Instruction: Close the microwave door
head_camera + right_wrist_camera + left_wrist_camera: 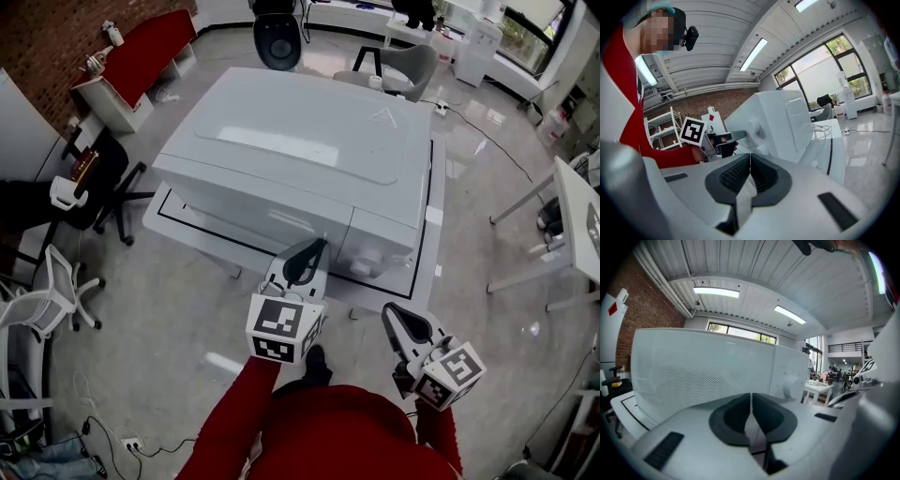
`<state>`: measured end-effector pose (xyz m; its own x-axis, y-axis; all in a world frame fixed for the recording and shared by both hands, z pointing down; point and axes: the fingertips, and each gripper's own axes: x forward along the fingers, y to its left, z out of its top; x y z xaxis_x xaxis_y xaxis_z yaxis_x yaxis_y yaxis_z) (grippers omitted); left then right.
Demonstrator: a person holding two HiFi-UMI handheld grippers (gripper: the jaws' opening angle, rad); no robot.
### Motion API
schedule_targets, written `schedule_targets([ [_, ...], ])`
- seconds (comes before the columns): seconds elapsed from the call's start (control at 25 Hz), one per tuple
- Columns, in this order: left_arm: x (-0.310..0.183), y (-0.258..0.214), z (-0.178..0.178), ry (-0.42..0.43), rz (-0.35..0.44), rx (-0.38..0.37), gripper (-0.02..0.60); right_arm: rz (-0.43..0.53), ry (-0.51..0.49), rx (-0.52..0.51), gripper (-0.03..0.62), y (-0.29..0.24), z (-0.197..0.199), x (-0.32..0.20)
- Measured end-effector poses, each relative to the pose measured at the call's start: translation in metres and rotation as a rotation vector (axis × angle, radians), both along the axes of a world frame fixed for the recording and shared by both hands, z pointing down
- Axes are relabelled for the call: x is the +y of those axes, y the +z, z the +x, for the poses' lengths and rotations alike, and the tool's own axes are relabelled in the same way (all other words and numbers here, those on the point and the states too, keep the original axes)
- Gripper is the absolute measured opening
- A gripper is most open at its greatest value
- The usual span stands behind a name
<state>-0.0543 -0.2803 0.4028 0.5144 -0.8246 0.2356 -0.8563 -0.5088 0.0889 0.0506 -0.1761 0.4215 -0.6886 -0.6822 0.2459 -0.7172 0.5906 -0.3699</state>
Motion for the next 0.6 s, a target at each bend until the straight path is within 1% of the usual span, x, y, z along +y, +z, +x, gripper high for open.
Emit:
schedule_targets([
  [0.2,-0.001,0.000,0.001,0.003,0.011,0.006,0.026,-0.011,0.015,0.001,0.015,0.003,0.003,0.001],
  [0.36,0.005,-0.003,-0.002,0.012,0.043,0.009,0.018,0.006,0.006,0.001,0.015,-0.003,-0.001,0.002],
  [0.48,0.022,-0.015,-0.009,0.064,0.079,0.040,0.012,0.032,-0.001,-0.011,0.015,-0.011,-0.002,0.001],
  [0.6,0.045,-0.028,-0.018,0.132,0.125,0.034,0.011,0.071,-0.003,-0.030,0.015,-0.020,-0.003,0.002],
])
